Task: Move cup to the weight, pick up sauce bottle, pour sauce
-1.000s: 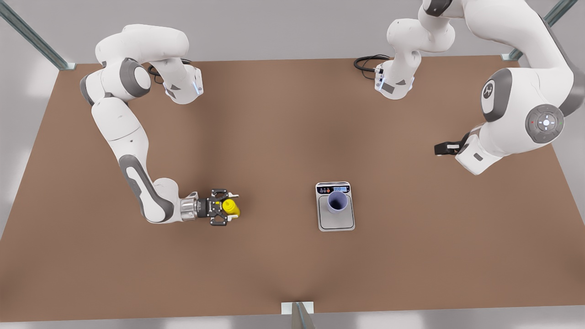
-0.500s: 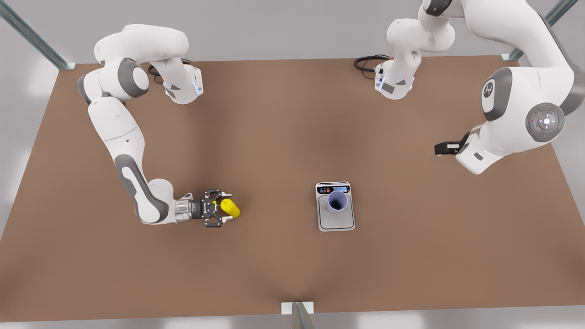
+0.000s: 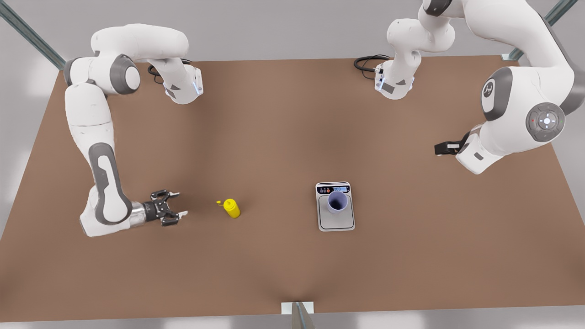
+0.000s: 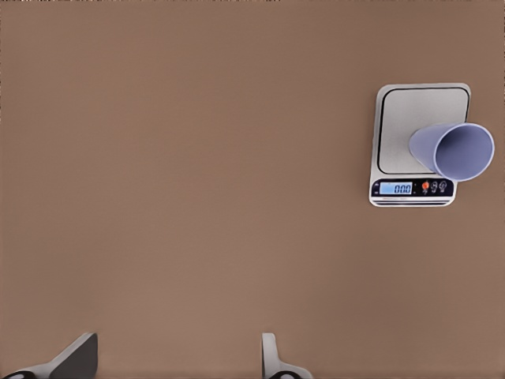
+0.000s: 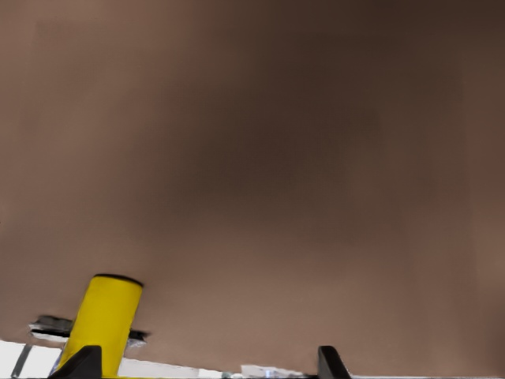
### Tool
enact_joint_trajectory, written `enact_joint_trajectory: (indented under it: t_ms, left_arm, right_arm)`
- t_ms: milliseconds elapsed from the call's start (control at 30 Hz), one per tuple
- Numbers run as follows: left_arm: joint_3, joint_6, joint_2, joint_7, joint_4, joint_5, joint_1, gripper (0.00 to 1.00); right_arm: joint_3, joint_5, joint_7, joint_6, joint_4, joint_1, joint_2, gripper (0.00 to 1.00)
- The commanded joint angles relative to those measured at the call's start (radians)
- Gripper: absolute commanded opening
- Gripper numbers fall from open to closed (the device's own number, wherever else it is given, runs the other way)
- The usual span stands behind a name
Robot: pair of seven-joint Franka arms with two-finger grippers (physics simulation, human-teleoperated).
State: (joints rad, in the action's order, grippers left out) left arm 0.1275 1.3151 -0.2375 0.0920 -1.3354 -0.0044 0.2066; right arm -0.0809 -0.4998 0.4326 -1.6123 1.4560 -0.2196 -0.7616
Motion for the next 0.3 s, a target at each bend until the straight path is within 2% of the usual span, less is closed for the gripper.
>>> enact_joint_trajectory:
  t_ms: [0, 33, 67, 133, 200, 267]
  left_arm:
    - [0.000, 0.004, 0.000, 0.003, 0.002, -0.016, 0.000, 1.00]
    - [0.000, 0.006, -0.017, 0.008, 0.045, -0.020, 0.000, 1.00]
    - [0.000, 0.003, -0.017, -0.003, 0.062, -0.019, 0.000, 1.00]
    - [-0.005, 0.007, -0.019, -0.009, 0.065, -0.017, 0.000, 1.00]
    - [-0.006, 0.007, -0.019, -0.008, 0.065, -0.017, 0.000, 1.00]
    - [-0.006, 0.006, -0.019, -0.008, 0.064, -0.016, 0.000, 1.00]
  right_arm:
    - [0.000, 0.075, -0.049, 0.003, -0.003, 0.002, 0.043, 1.00]
    - [-0.003, 0.268, -0.213, -0.001, -0.003, 0.045, 0.206, 1.00]
    - [-0.008, 0.423, -0.226, -0.049, 0.006, 0.103, 0.369, 1.00]
    - [-0.034, 0.497, -0.221, -0.067, 0.053, 0.128, 0.576, 1.00]
    - [-0.043, 0.498, -0.215, -0.023, 0.092, 0.135, 0.648, 1.00]
    - [-0.112, 0.517, -0.213, -0.053, 0.095, 0.134, 0.640, 1.00]
